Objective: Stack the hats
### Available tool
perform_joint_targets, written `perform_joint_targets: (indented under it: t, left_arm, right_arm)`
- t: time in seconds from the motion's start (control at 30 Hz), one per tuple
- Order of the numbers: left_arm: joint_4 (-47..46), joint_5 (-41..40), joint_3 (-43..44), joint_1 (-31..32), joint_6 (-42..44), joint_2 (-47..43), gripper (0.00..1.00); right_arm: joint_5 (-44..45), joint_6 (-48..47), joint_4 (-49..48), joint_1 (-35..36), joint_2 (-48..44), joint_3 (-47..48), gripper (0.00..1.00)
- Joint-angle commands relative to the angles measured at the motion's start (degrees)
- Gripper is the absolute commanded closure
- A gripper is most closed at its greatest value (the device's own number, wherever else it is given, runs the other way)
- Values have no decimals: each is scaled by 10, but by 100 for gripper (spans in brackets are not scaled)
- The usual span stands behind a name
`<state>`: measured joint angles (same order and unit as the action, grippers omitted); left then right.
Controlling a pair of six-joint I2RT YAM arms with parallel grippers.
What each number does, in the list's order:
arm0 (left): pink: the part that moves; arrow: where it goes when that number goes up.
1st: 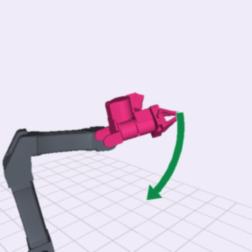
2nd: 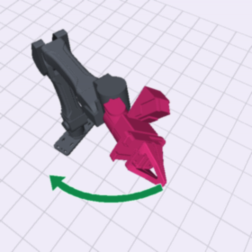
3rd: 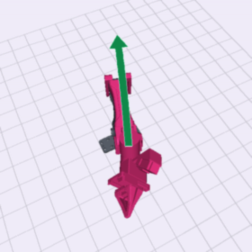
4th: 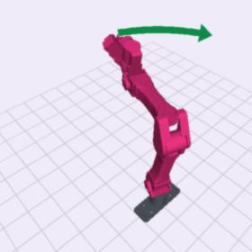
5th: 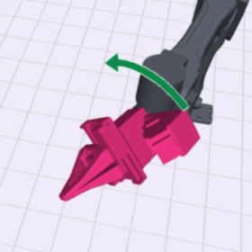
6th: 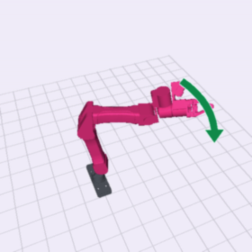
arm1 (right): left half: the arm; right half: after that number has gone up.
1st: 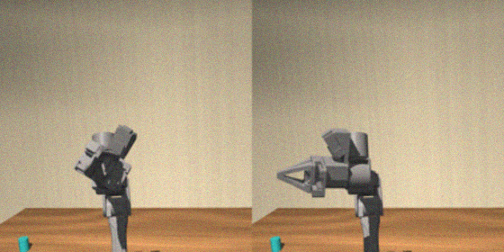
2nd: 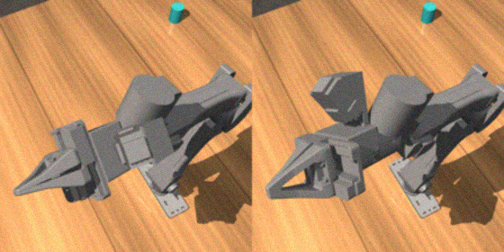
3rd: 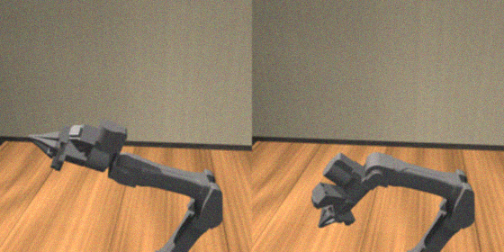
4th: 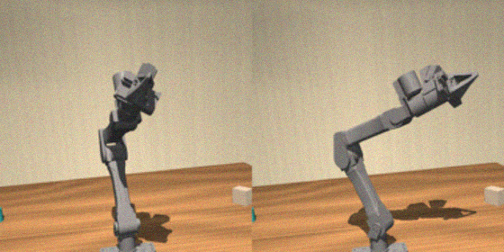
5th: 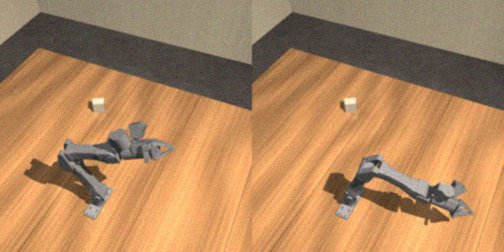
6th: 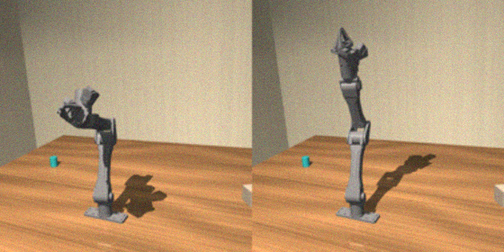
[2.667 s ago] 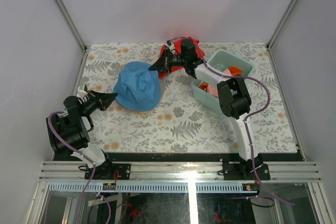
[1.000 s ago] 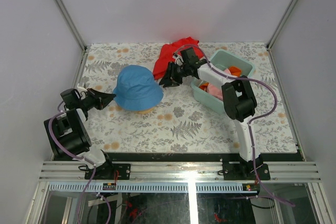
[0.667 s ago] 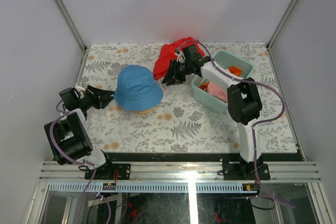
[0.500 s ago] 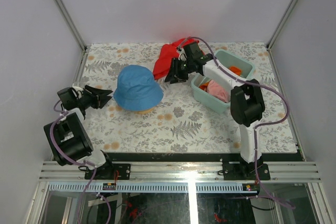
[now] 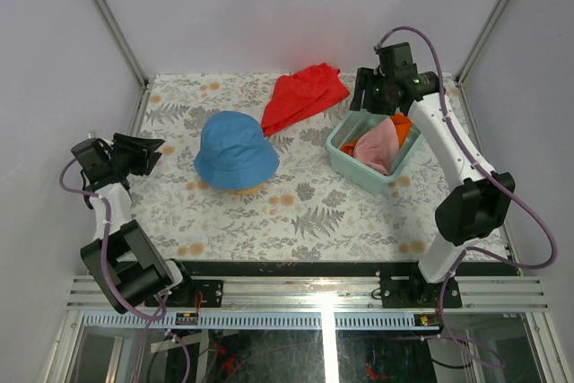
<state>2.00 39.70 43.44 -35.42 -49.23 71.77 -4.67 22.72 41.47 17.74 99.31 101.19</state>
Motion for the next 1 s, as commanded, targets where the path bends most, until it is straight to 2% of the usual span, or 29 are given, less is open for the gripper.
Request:
perform_joint_targets:
  t: [0.0, 0.27, 0.47, 0.63, 0.77, 0.83, 0.97]
  left_arm:
    - [25, -10, 7, -2, -23, -8, 54]
    - [37, 1, 53, 28, -16, -16, 51]
    - [40, 7, 55, 35, -16, -24, 50]
    - [38, 6, 48, 40, -16, -30, 50]
    - [21, 6, 41, 40, -29, -32, 50]
    - [16, 7, 42, 41, -34, -33, 50]
    - [14, 10, 44, 42, -38, -36, 50]
  right_arm:
    - [107, -60, 85, -3, 3, 7, 31]
    - [103, -53, 111, -3, 80, -8, 16]
    - [110, -34, 78, -4, 134, -26, 9]
    - [104, -25, 74, -3, 170, -28, 9]
    - [111, -15, 35, -4, 184, -62, 11]
    - [122, -6, 10, -3, 187, -80, 13]
    - [154, 15, -39, -4, 176, -114, 24]
